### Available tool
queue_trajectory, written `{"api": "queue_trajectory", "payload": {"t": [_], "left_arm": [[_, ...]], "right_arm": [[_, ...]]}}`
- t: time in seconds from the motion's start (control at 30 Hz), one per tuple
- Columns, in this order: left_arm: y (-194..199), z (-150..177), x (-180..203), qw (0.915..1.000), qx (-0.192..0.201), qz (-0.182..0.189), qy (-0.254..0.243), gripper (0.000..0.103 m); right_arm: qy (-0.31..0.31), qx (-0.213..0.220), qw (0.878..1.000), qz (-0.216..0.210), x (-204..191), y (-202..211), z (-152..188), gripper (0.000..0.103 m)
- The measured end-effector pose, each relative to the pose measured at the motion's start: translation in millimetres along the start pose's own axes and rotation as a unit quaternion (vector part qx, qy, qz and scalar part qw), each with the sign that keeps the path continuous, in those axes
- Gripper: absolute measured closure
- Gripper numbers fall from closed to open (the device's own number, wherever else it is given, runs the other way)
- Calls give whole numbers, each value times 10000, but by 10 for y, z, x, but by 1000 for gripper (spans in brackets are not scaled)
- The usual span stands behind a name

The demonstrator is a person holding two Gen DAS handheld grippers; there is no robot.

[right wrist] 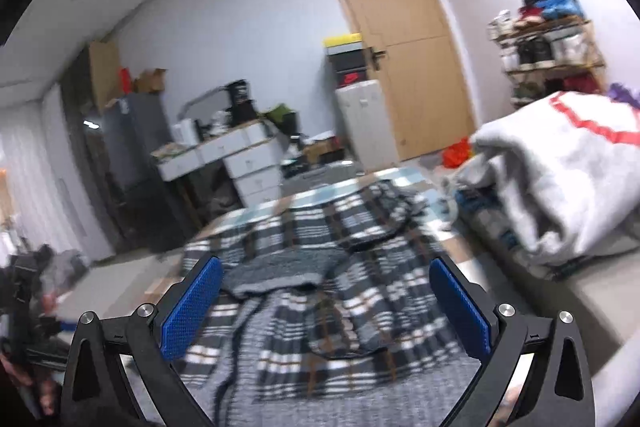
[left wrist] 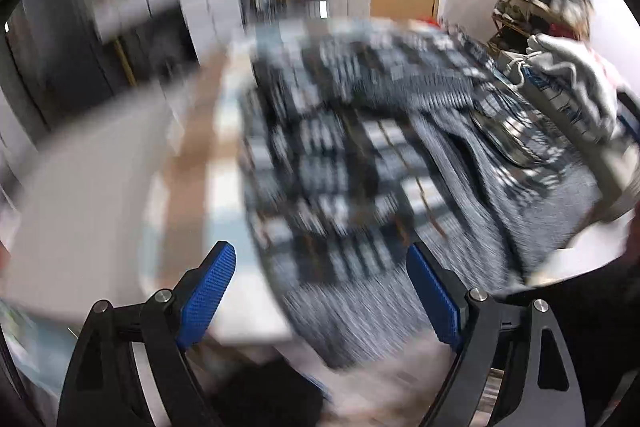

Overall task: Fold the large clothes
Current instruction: 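Raise both tools away from the folded shirt, then grasp the grey knit edge along the shirt's side with the left tool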

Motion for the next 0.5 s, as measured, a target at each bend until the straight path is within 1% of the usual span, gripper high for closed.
{"api": "queue_trajectory", "payload": {"t": [0.03, 0.07, 0.1, 0.17, 0.2, 0.27, 0.3, 0.37, 0.47, 0.5], "left_arm": [[-41, 49, 33, 9995, -226, 196, 138, 19], [-90, 113, 93, 9970, -498, 481, 348, 19], [-122, 171, 126, 9955, -627, 536, 465, 19], [-191, 286, 163, 9940, -851, 423, 538, 19], [-249, 357, 177, 9937, -988, 231, 479, 19], [-280, 405, 185, 9934, -1070, 62, 417, 19], [-266, 401, 190, 9934, -1056, 80, 439, 19], [-196, 394, 206, 9932, -972, 266, 580, 19], [-211, 468, 154, 9891, -1126, 370, 869, 19], [-231, 494, 124, 9872, -1201, 388, 979, 19]], "right_arm": [[82, 4, 10000, 54, -6, 7, 1, 0], [157, -15, 9999, 66, -20, 5, 5, 0], [202, -56, 9998, 26, -43, -6, 13, 0], [238, -96, 9997, -30, -83, -15, 26, 0], [265, -112, 9996, -61, -112, -20, 33, 0], [341, -126, 9992, -138, -166, -23, 44, 0], [386, -150, 9990, -166, -189, -26, 51, 0], [457, -280, 9982, -280, -246, -46, 90, 0], [494, -357, 9975, -358, -289, -54, 127, 0], [548, -304, 9977, -258, -285, -41, 116, 0]]}}
Point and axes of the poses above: each gripper's, at about its wrist camera, not at the fingertips, and y roughly against the way its jaws point, x to its right, z to its underside, the point moved 10 cm from there along -y, roughly the way its jaws point, and after that the axes turned 13 degrees about -z, right-handed, at the moved point
